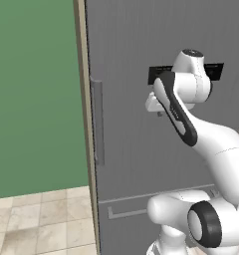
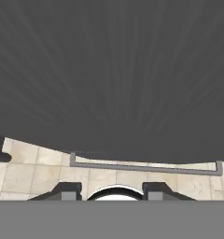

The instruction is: Retrieve a lemon from the fridge and place it on the cutting board with the fish.

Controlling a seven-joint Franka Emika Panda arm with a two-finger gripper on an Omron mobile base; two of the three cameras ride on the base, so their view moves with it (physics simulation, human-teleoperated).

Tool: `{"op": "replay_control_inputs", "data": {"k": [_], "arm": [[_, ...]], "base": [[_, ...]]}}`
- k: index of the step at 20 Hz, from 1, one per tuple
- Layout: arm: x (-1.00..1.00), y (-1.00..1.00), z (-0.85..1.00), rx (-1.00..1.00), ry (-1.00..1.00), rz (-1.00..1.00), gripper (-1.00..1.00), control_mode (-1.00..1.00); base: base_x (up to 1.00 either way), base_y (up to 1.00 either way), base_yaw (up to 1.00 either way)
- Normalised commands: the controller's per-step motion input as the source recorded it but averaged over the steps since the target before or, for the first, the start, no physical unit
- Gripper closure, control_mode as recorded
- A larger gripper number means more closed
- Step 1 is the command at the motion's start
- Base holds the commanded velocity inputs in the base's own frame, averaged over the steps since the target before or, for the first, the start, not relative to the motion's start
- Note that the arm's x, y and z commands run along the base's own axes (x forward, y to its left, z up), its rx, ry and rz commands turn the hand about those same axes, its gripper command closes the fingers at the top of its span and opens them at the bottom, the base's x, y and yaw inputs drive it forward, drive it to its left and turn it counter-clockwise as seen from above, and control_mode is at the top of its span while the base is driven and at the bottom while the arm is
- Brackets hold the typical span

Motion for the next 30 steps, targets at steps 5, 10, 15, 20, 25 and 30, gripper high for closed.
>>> {"op": "replay_control_inputs", "data": {"k": [5,10,15,20,25,30], "arm": [[0.0,0.0,0.0,0.0,0.0,0.0,-1.0,1.0],[0.0,0.0,0.0,0.0,0.0,0.0,-1.0,1.0],[0.0,0.0,0.0,0.0,0.0,0.0,-1.0,1.0],[0.0,0.0,0.0,0.0,0.0,0.0,-1.0,1.0],[0.0,0.0,0.0,0.0,0.0,0.0,-1.0,1.0],[0.0,0.0,0.0,0.0,0.0,0.0,-1.0,1.0]], "base": [[0.0,0.0,0.0],[-0.26,0.01,-0.02],[-0.46,0.34,-0.19],[-0.11,0.66,-0.14],[-0.2,0.61,-0.1],[-0.27,0.38,-0.11]]}}
